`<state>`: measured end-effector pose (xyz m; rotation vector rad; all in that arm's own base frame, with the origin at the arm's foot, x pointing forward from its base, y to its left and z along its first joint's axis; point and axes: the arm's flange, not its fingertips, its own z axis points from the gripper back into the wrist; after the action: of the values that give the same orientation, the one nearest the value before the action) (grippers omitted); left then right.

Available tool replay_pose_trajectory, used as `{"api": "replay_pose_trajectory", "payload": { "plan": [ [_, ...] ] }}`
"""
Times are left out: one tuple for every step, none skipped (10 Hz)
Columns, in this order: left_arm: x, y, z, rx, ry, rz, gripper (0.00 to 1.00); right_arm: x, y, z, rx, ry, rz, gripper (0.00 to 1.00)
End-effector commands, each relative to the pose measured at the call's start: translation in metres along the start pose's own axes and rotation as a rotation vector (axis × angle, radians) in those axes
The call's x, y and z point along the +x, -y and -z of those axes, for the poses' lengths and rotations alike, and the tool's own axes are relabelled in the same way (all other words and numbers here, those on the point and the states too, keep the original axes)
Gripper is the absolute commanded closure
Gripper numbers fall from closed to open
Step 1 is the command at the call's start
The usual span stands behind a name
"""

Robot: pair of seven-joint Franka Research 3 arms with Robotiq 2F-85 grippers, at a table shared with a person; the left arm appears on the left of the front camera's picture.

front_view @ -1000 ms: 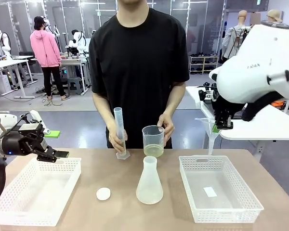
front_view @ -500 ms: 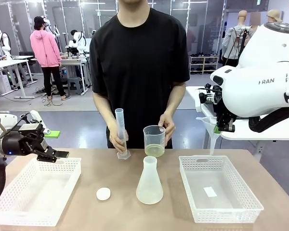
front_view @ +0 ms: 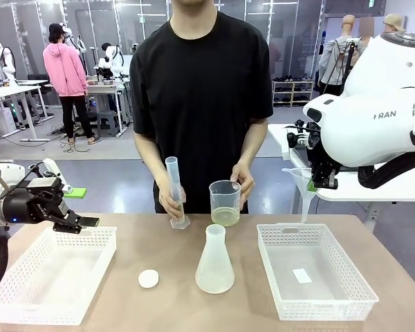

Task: Prepare the solutions needed for the experiment.
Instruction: Pick up the Plastic Funnel and insert it into the Big flask.

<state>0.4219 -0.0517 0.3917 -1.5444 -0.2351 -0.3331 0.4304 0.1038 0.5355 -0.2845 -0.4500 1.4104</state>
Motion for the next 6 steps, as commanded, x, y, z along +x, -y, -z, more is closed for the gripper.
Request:
{"api": "replay_pose_trajectory", "payload": {
  "plan": [
    [0.000,0.001,0.000,-0.004,0.001,0.002,0.00,0.002,0.003,0.000,0.003,-0.011,0.003,1.00],
    [0.000,0.001,0.000,-0.004,0.001,0.002,0.00,0.000,0.000,0.000,0.000,0.000,0.000,0.94],
    [0.000,0.001,0.000,-0.004,0.001,0.002,0.00,0.013,-0.007,-0.003,-0.015,0.061,-0.043,0.94],
    [0.000,0.001,0.000,-0.004,0.001,0.002,0.00,0.027,-0.016,-0.014,-0.048,0.116,-0.088,0.94],
    [0.000,0.001,0.000,-0.004,0.001,0.002,0.00,0.039,-0.026,-0.027,-0.076,0.145,-0.140,0.94],
    [0.000,0.001,0.000,-0.004,0.001,0.002,0.00,0.051,-0.038,-0.040,-0.094,0.188,-0.192,0.94]
  ]
}}
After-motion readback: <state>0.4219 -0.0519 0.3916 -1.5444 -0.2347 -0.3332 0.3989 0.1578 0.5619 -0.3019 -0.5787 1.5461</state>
